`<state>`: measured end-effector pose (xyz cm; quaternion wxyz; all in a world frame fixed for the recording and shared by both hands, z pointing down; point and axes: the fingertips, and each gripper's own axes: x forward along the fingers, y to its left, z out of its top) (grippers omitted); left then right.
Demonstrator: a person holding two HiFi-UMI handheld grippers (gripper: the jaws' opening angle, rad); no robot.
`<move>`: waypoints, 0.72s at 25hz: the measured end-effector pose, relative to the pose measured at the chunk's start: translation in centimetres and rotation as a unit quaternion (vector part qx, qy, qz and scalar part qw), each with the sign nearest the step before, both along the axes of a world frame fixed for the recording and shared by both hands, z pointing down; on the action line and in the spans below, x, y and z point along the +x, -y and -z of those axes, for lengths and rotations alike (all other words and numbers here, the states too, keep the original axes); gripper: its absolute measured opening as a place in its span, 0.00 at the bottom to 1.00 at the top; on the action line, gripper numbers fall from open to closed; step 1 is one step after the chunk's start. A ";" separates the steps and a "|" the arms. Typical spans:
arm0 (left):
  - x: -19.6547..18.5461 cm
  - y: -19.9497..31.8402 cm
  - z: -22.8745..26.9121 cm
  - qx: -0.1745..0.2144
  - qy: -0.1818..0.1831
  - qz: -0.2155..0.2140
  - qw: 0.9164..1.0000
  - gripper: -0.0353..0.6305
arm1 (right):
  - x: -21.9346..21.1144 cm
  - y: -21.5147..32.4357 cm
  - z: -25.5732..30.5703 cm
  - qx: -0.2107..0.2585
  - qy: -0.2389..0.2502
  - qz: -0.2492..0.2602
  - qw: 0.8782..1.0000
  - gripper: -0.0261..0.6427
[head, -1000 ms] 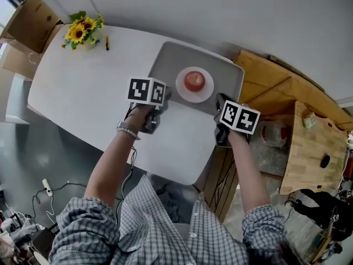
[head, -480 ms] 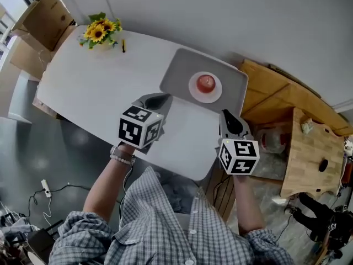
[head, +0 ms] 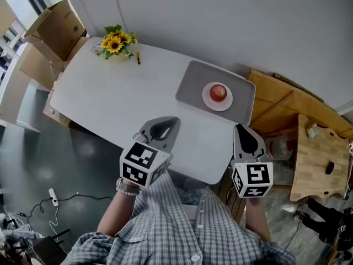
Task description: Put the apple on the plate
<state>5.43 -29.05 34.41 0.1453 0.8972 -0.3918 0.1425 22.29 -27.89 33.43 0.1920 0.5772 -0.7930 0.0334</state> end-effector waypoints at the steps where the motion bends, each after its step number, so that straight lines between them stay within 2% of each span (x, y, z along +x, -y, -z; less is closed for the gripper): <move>1: 0.0 -0.5 0.4 0.003 -0.003 -0.005 1.000 0.07 | -0.3 -0.1 0.5 0.008 0.000 0.003 1.000 0.09; 6: -0.4 -1.1 1.8 0.027 -0.014 -0.002 1.000 0.07 | -0.6 0.1 1.0 0.022 0.016 -0.012 1.000 0.08; 13: -0.7 -0.4 1.8 0.014 -0.051 0.001 0.999 0.07 | 0.5 0.4 2.7 0.041 0.023 -0.028 0.999 0.08; 18: -0.7 -0.2 1.6 0.015 -0.047 0.002 0.999 0.07 | -0.2 0.6 3.0 0.041 0.048 -0.018 0.998 0.08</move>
